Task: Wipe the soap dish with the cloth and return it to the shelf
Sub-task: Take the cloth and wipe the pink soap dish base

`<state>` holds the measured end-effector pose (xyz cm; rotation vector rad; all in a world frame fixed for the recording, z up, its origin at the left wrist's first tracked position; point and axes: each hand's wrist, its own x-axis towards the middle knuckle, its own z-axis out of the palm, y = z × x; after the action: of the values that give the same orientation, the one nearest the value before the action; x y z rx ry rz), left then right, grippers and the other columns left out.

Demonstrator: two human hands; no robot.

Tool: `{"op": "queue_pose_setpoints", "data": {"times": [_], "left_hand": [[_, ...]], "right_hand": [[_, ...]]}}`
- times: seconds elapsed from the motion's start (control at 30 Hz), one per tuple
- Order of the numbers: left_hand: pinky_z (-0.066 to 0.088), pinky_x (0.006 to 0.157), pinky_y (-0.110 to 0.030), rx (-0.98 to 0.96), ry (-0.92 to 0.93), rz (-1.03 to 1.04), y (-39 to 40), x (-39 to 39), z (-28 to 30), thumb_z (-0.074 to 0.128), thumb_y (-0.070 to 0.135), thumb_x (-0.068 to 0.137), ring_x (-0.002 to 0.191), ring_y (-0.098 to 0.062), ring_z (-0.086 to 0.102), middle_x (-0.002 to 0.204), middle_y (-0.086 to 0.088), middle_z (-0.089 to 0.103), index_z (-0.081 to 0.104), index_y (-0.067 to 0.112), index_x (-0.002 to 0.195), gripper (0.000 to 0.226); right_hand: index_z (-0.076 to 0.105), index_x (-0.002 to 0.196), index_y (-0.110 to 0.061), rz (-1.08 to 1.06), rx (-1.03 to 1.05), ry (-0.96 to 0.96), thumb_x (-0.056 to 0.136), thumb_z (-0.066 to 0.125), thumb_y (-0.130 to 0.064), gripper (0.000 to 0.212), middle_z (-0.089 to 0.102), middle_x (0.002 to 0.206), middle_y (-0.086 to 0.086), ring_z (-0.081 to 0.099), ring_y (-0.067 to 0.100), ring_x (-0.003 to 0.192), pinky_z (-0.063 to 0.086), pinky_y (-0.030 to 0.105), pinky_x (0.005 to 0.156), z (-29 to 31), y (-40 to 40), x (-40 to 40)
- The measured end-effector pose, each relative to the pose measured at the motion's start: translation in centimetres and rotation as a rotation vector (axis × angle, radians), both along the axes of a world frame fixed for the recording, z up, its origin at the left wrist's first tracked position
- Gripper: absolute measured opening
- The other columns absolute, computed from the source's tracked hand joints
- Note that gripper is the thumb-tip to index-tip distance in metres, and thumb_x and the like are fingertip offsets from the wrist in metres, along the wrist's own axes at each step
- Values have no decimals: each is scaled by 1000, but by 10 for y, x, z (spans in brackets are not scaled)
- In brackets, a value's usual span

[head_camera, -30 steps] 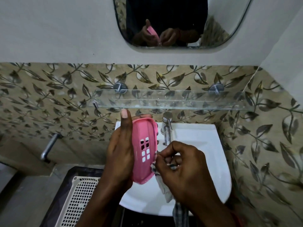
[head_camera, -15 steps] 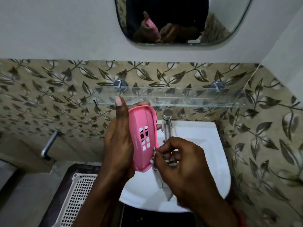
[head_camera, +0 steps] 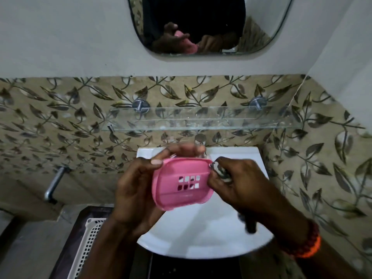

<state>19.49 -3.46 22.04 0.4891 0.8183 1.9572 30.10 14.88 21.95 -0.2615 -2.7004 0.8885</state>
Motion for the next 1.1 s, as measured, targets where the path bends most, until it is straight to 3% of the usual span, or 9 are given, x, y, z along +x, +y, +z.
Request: {"op": "queue_pose_setpoints", "data": {"times": [0.07,0.13,0.27,0.4,0.5,0.7,0.77,0.9,1.1], "left_hand": [[35,115,-63,-116,-56,-230,-7,-9,-2,64,52,92,142,-47,47,158,-28,45,50,4,150,77],[22,114,-76,-290,-32,-387,-4,-13,-4,64,73,85,146,-58,35,158,-27,45,51,14,152,90],[44,101,-77,-563,146,-390,8,-3,-8,51,76,93,122,-56,62,138,-26,65,65,15,135,76],[57,85,-69,-650,291,-276,7,8,-11,46,73,98,95,-40,73,122,-24,72,71,10,120,71],[59,83,-67,-643,304,-228,6,10,-6,46,71,97,89,-38,74,110,-23,76,74,8,112,70],[51,86,-81,-575,342,-149,5,15,0,39,61,104,92,-41,68,111,-30,69,63,-4,120,71],[52,87,-80,-569,304,-125,4,16,0,41,62,106,93,-43,69,113,-29,70,65,0,123,68],[57,85,-71,-547,263,-101,3,14,-3,44,63,104,94,-42,70,122,-34,68,67,8,127,64],[64,78,-62,-531,265,46,5,18,-10,49,64,94,94,-41,76,111,-25,76,73,34,125,49]], "right_hand": [[43,77,-26,91,192,-81,90,48,-43,22,46,67,-10,58,20,68,40,34,61,8,13,-3],[51,85,-22,160,371,-111,91,39,-47,28,60,82,0,64,33,81,45,38,64,14,15,-6],[60,97,-18,272,553,-78,89,25,-49,47,66,89,4,68,34,73,36,32,55,22,5,-8],[49,111,-22,293,420,47,96,36,-44,29,68,92,-1,67,31,73,54,40,58,23,-1,-6],[52,107,-17,248,311,150,97,49,-34,20,69,85,2,66,32,71,55,43,59,21,-4,-6],[50,87,-21,59,-138,223,93,67,-18,19,63,57,-9,62,3,48,39,10,47,10,-9,-4],[50,85,-21,14,-157,222,92,69,-19,20,58,55,-14,60,0,48,38,9,47,6,-9,-1],[47,78,-22,-82,-133,129,94,67,-23,26,56,54,-3,56,12,52,41,31,51,-3,-9,5],[46,72,-19,-232,-305,59,93,66,-23,29,58,47,-7,51,5,42,31,11,45,-20,-27,9]]}}
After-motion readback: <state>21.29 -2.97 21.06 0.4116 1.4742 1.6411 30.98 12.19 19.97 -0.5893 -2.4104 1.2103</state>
